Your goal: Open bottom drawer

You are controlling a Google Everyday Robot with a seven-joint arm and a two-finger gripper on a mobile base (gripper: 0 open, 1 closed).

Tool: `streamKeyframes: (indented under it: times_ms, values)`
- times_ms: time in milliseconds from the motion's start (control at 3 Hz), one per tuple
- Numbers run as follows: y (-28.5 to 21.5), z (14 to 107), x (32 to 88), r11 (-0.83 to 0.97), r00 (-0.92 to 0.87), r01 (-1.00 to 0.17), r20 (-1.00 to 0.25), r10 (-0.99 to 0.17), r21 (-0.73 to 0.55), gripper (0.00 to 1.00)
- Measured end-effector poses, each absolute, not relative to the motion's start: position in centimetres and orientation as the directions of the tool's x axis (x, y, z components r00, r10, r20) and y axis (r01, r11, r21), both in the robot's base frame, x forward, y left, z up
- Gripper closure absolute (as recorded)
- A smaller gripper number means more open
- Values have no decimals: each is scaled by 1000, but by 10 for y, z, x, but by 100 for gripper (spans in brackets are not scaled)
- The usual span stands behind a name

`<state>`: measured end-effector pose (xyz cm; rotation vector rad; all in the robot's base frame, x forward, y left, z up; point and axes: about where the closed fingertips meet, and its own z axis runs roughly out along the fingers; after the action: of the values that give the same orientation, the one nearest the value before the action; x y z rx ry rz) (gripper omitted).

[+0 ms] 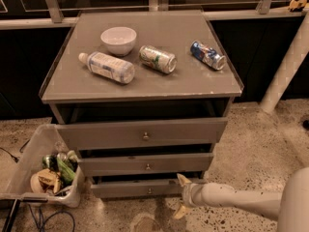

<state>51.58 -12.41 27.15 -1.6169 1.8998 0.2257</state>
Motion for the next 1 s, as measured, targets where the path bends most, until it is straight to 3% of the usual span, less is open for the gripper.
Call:
streamKeyframes:
  times_ms: [1000]
  values:
    - [-160, 238, 541, 328, -121, -913, -605, -787, -243, 0]
